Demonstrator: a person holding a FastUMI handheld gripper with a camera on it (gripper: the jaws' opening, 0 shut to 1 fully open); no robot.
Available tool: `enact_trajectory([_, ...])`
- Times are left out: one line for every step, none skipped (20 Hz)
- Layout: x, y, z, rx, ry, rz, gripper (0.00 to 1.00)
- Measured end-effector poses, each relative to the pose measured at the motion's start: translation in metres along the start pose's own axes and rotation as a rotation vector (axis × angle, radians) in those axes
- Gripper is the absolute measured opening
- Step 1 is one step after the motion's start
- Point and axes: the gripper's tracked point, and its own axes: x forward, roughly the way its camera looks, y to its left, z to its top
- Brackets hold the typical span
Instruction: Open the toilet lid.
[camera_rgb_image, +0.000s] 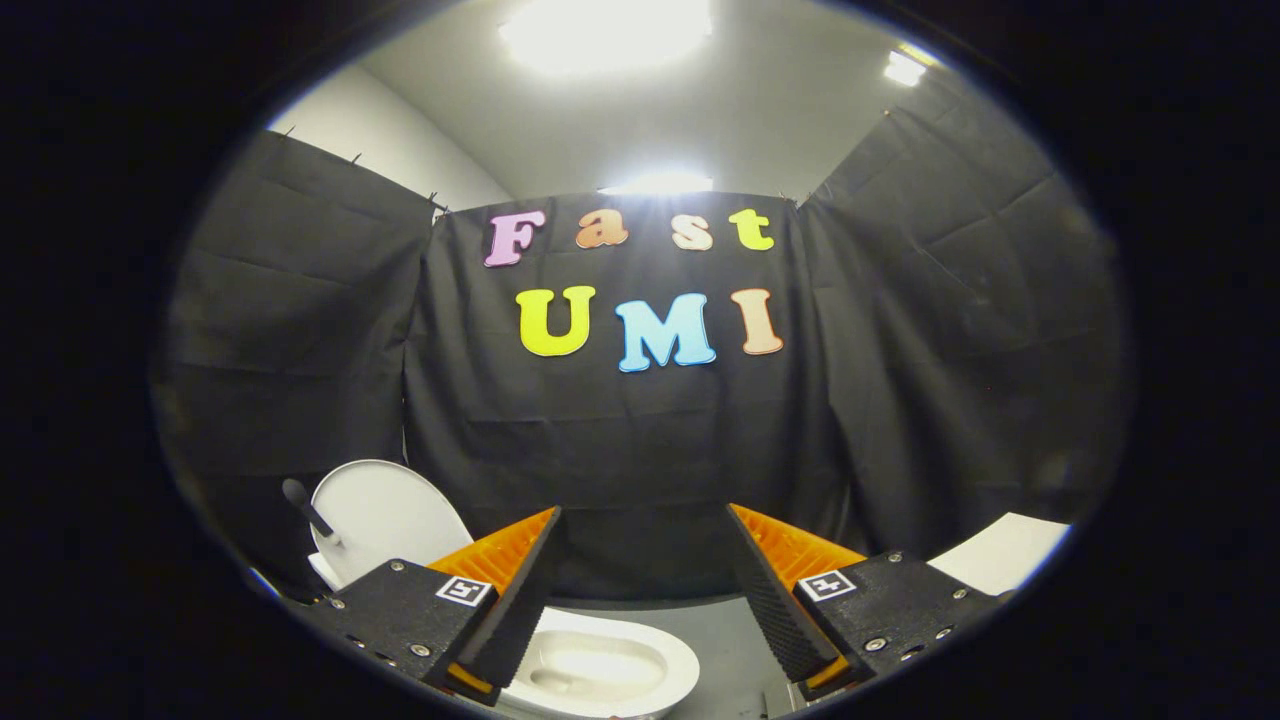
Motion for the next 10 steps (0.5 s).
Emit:
enact_trajectory([-0.002, 0.001, -0.002, 0.005, 0.005, 0.008, 0.95])
enact_trajectory([-0.003, 0.003, -0.003, 0.017, 0.008, 0.022, 0.96])
enact_trajectory([-0.007, 0.005, -0.004, 0.026, 0.012, 0.037, 0.95])
enact_trajectory([-0.009, 0.004, -0.007, 0.034, 0.013, 0.041, 0.96])
enact_trajectory([-0.013, 0.002, -0.007, 0.042, 0.013, 0.047, 0.95])
enact_trajectory([-0.017, 0.002, -0.008, 0.050, 0.016, 0.057, 0.96])
enact_trajectory([-0.021, 0.003, -0.008, 0.057, 0.017, 0.064, 0.95])
enact_trajectory([-0.024, 0.003, -0.009, 0.065, 0.020, 0.073, 0.95])
enact_trajectory([-0.027, 0.004, -0.009, 0.073, 0.023, 0.083, 0.95])
enact_trajectory([-0.029, 0.007, -0.008, 0.075, 0.023, 0.096, 0.95])
